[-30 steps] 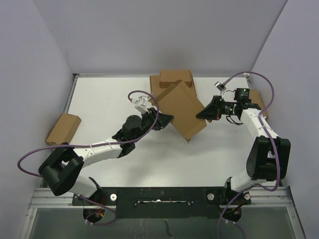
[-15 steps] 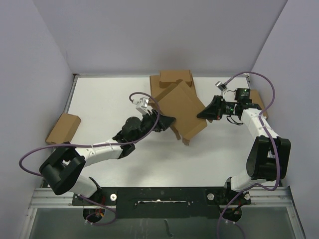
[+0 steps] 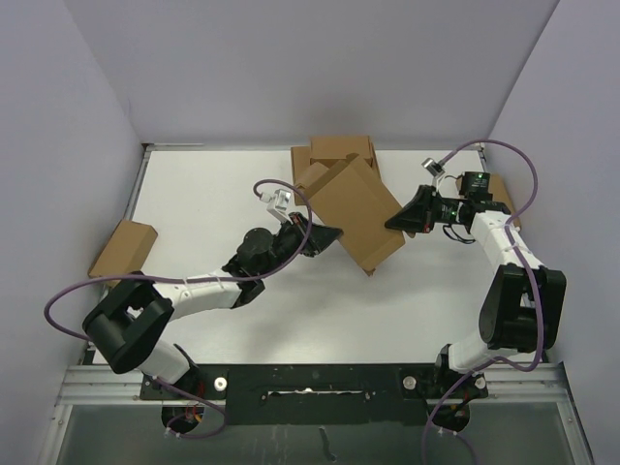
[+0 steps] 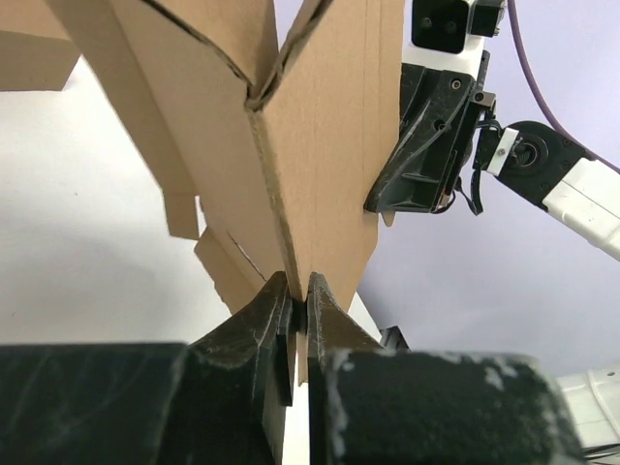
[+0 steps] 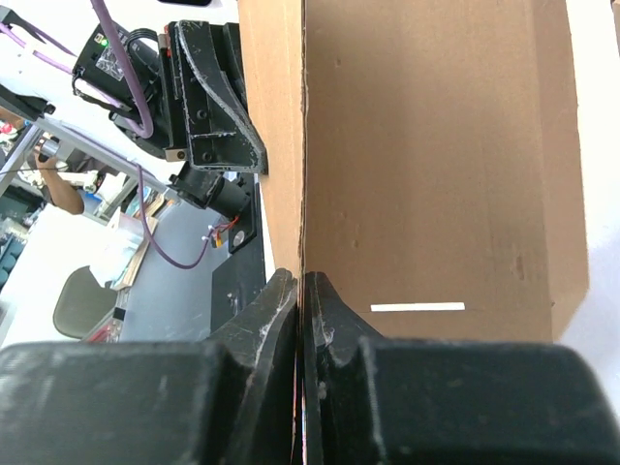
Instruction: Fold the paper box
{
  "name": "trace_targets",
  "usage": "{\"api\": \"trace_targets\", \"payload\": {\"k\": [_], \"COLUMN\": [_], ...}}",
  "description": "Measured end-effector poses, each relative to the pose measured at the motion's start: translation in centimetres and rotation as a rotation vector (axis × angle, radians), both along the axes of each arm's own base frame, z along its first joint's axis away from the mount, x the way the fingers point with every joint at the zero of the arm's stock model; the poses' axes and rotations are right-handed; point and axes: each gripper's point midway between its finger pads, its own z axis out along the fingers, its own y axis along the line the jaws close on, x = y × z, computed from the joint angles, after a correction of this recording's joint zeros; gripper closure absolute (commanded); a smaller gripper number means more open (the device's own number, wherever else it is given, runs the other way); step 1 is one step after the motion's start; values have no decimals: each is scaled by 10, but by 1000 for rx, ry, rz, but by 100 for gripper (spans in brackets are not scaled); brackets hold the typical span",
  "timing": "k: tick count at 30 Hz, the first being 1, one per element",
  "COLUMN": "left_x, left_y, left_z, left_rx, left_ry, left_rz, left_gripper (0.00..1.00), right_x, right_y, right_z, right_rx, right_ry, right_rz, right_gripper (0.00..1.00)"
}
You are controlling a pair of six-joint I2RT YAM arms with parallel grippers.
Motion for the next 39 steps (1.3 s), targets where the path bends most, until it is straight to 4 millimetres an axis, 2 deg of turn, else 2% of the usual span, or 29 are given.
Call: {"api": "trace_targets", "payload": {"k": [2,4,7,11,15,18,24,27,32,39], "left_x": [0,0,1,-3,-16,-28,-49,-52,-54,-55], "left_y": [0,0,2,10,32,59,110,131,153,152], "left_z": [0,0,-3,-24,-44,-35,2,6,-17,-66], "left_rx": [-2,-6,-2,34,91,102,78,84,114,170], "left_ry": [5,7,12,45,64,13,-131,-156,-114,25], "left_rz": [-1,-4,-3,-2,2,23,93,136,181,147], "left_gripper": [96,81,69,57,47,39,27,25,24,14], "right_x": [0,0,-2,-6,-8,-8,-10,-13,-15,-14], "right_y": [0,0,1,1,-1,-6,-11,-12,-16,-27], "right_z": [0,0,1,1,7,13,17,17,18,19], "right_rx": [0,0,9,9,-5,-20,-56,-65,-65,-61], "right_ry": [0,0,3,-2,-44,-90,-146,-165,-199,-226], "right_rz": [0,0,8,12,7,-10,-29,-28,-38,-71], "right_gripper": [100,100,100,100,100,100,100,100,100,100]}}
